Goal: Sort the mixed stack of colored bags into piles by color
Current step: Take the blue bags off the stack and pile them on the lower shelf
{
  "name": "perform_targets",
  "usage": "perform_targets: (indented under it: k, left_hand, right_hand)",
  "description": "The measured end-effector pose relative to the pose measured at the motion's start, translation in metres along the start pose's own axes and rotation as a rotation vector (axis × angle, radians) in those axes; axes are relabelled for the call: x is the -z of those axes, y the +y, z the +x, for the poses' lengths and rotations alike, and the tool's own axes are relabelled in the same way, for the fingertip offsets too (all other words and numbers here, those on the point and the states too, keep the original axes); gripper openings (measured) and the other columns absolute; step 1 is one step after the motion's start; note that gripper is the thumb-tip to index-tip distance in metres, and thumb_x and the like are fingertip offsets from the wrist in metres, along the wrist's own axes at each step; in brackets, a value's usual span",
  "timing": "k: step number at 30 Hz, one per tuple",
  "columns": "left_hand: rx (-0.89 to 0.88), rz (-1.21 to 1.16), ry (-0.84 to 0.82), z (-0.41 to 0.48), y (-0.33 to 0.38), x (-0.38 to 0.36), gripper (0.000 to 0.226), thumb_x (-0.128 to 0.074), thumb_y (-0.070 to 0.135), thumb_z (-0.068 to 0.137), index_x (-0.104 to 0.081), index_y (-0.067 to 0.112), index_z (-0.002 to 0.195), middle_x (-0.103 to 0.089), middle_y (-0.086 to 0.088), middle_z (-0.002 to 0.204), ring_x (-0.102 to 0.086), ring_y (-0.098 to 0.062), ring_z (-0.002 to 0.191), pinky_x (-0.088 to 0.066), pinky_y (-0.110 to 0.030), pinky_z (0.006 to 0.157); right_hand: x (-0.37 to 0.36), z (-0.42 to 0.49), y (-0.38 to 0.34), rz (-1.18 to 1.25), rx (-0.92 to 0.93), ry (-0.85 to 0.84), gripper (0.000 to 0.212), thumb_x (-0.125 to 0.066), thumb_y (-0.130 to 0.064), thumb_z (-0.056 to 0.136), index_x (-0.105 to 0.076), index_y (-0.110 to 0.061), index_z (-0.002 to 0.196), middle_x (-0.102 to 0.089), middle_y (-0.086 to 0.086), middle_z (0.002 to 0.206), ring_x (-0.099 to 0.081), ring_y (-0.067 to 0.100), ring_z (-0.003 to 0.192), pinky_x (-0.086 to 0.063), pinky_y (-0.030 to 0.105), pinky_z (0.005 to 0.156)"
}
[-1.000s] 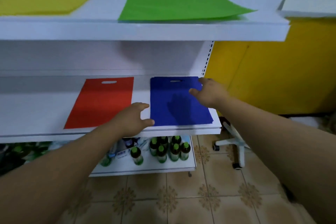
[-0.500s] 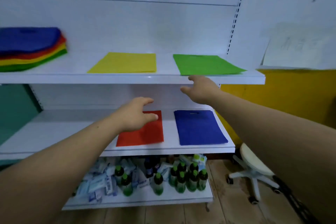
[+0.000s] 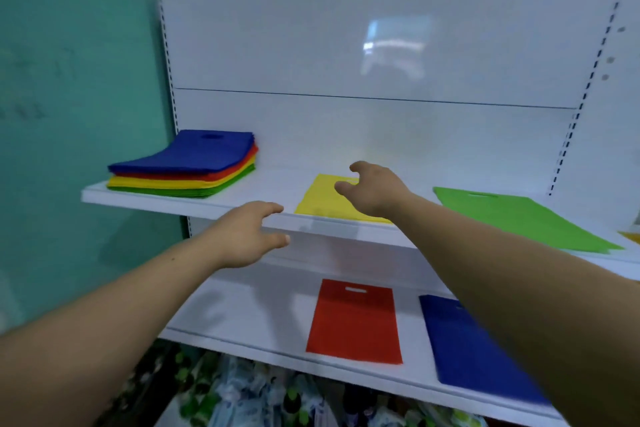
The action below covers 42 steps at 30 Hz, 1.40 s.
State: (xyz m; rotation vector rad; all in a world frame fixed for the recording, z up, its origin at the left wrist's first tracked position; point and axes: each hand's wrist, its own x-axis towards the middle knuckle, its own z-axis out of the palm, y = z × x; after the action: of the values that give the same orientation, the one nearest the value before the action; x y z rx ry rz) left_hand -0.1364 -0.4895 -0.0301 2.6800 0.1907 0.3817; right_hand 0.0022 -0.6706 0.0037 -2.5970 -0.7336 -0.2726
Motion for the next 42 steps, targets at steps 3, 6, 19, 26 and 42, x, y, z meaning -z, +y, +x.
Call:
perform_targets:
  k: [3,6,19,26,42]
  left_hand:
    - [0.024,0.021,0.042,0.021,-0.029,0.01,0.062,-0.064,0.039,0.086,-0.04,0.024,0.142,-0.036,0.005,0.15,-0.035,-0.013,0.135,-0.026,-0.024,0.108]
    - [0.051,0.045,0.056,0.048,-0.061,0.02,0.063,-0.064,0.039,0.087,-0.039,0.024,0.142,-0.036,0.005,0.15,-0.035,-0.014,0.136,-0.027,-0.026,0.108]
    - [0.227,0.077,0.188,0.153,-0.201,0.099,0.062,-0.062,0.043,0.087,-0.04,0.024,0.142,-0.035,0.003,0.151,-0.033,-0.017,0.137,-0.028,-0.033,0.111]
    - [0.212,0.055,0.157,0.204,-0.298,0.131,0.057,-0.06,0.042,0.089,-0.045,0.02,0.139,-0.041,-0.002,0.147,-0.038,-0.019,0.134,-0.03,-0.031,0.108]
    - [0.105,0.04,-0.206,0.279,-0.425,0.153,0.071,-0.058,0.06,0.082,-0.047,0.018,0.138,-0.044,-0.003,0.145,-0.046,-0.021,0.128,-0.035,-0.028,0.103]
  right_hand:
    - [-0.019,0.038,-0.018,0.022,0.054,-0.004,0.064,-0.045,-0.048,0.096,-0.032,-0.012,0.147,-0.04,0.006,0.149,-0.036,0.026,0.136,-0.033,0.034,0.105]
    - [-0.039,0.081,-0.032,0.061,0.074,-0.015,0.064,-0.046,-0.047,0.096,-0.032,-0.012,0.147,-0.041,0.007,0.148,-0.037,0.026,0.135,-0.033,0.034,0.105]
    - [-0.11,0.23,-0.124,0.161,0.13,-0.073,0.061,-0.047,-0.047,0.095,-0.034,-0.013,0.145,-0.044,0.009,0.145,-0.042,0.026,0.131,-0.035,0.033,0.102]
    - [-0.164,0.279,-0.171,0.15,0.043,-0.055,0.058,-0.047,-0.045,0.095,-0.04,-0.01,0.141,-0.05,0.01,0.138,-0.048,0.027,0.123,-0.039,0.033,0.096]
    - [-0.221,0.328,-0.234,0.168,-0.481,0.044,0.047,-0.063,-0.027,0.089,-0.042,-0.01,0.127,-0.054,0.009,0.121,-0.05,0.023,0.091,-0.043,0.031,0.076]
